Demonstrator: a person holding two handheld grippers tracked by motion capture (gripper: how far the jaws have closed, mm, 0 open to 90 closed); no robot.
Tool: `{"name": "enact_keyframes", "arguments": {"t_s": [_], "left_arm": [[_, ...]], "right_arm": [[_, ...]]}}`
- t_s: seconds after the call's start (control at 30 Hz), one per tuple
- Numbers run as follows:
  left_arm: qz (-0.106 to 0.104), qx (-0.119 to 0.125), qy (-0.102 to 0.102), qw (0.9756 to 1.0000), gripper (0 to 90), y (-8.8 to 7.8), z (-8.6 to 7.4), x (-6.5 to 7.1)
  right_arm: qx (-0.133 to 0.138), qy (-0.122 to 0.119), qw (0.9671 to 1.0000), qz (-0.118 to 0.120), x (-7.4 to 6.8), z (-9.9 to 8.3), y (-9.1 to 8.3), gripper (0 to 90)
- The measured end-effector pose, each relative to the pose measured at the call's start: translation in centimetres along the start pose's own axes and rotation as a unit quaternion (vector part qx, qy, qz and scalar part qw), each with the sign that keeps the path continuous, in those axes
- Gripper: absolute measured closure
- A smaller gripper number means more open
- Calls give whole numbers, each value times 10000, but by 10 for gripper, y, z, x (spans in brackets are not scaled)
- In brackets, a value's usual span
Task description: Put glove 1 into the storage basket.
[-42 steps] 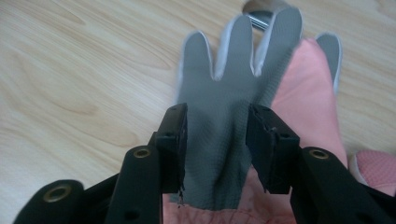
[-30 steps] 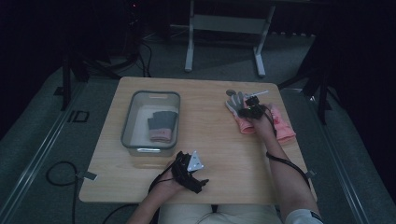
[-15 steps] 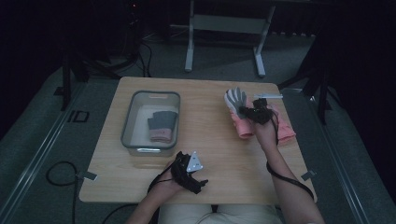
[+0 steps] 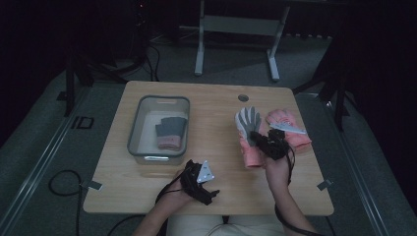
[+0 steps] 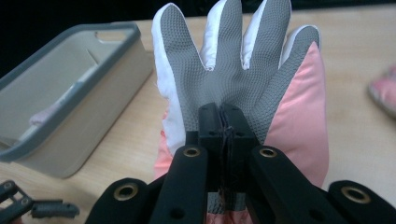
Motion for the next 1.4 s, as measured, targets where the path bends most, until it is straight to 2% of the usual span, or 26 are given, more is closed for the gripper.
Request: {"name": "enact_keyframes", "arguments": {"t_s": [0.2,0.33,0.4,0.47,0.57,0.73,0.8,0.93,1.1,1.2,1.33,1.4], "left_arm": [[28,42,11,10000,18,-1,-1,0],[5,11,62,10000,18,-2,-2,0],[-14,13,63,10000,18,-2,-2,1],[-17,20,67,10000,18,-2,-2,1],[-23,28,68,10000,18,-2,-2,1],[-28,14,109,9999,18,-2,-3,2],[-33,30,98,9999,18,-2,-2,2],[18,3,95,10000,18,-1,-3,2],[-12,-7,85,10000,18,-1,-4,2],[-53,8,45,10000,18,-1,-3,2],[-73,-1,50,10000,18,0,-4,3],[-82,2,56,10000,18,0,-4,3]], "right_arm": [[-308,40,9994,-152,-4,-23,19,882],[-568,158,9981,-189,-6,-38,39,882],[-677,339,9971,-110,-6,-46,48,881],[-756,296,9966,-140,-8,-51,56,881],[-833,325,9958,-204,-9,-55,65,878],[-926,122,9952,-286,-13,-53,74,841],[-917,179,9953,-274,-14,-53,76,827],[-816,209,9962,-208,-15,-50,73,772],[-516,93,9986,-50,-17,-38,53,728],[-353,62,9993,131,-10,-29,39,723],[-291,-422,9986,114,7,-23,23,713],[-272,-779,9966,28,21,-19,14,697]]}}
Point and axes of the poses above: each handheld gripper's, and its own axes: y roughly forward along the jaws, z roughly out of its top, x roughly to its right, the point moved 2 cm from there along y, roughly forward along the jaws, and after that the axes turned 4 degrees about -z, right-handed, at the moved point
